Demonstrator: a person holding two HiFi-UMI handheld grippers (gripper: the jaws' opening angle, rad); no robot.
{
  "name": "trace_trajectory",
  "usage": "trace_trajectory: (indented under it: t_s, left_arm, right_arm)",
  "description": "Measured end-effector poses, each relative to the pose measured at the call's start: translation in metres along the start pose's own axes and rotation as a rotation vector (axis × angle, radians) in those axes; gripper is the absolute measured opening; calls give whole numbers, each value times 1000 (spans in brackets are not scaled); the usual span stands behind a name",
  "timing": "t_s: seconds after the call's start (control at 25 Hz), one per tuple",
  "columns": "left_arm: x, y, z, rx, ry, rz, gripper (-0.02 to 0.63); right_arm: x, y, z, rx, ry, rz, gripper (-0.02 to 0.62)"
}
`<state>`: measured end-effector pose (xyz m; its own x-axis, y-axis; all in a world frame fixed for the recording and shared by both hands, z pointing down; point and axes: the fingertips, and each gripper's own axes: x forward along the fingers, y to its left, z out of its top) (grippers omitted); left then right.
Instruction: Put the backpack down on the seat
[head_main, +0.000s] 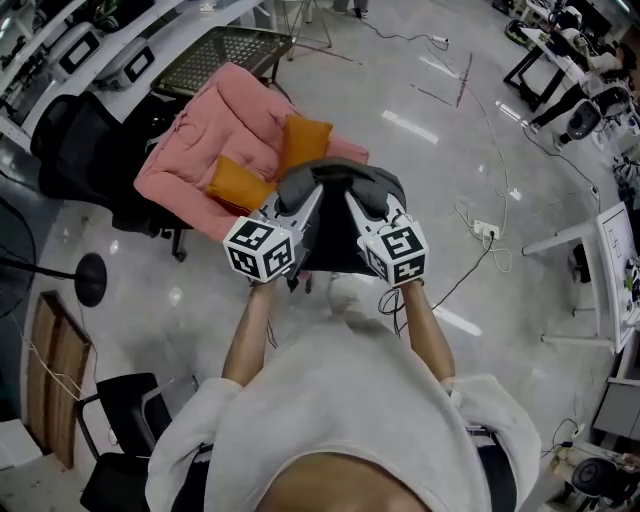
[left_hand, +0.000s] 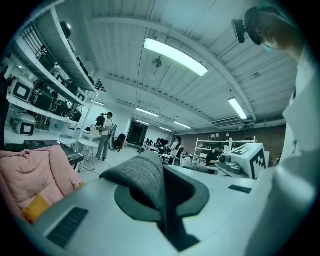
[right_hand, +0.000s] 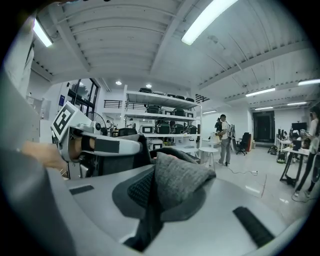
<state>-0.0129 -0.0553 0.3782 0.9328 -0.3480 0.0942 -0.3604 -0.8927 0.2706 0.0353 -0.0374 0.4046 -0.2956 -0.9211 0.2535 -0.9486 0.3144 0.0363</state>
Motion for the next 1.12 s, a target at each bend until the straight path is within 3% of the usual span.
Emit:
trace_trajectory:
  t_s: [0.64,1.12]
  left_arm:
    - [85,115,-2,-94,66,153,32]
    - [130,173,-22,-158,134,263,32]
  right_arm:
    - [116,-74,-12,68,48,151,11]
    - [176,-111,-42,138,100,250,12]
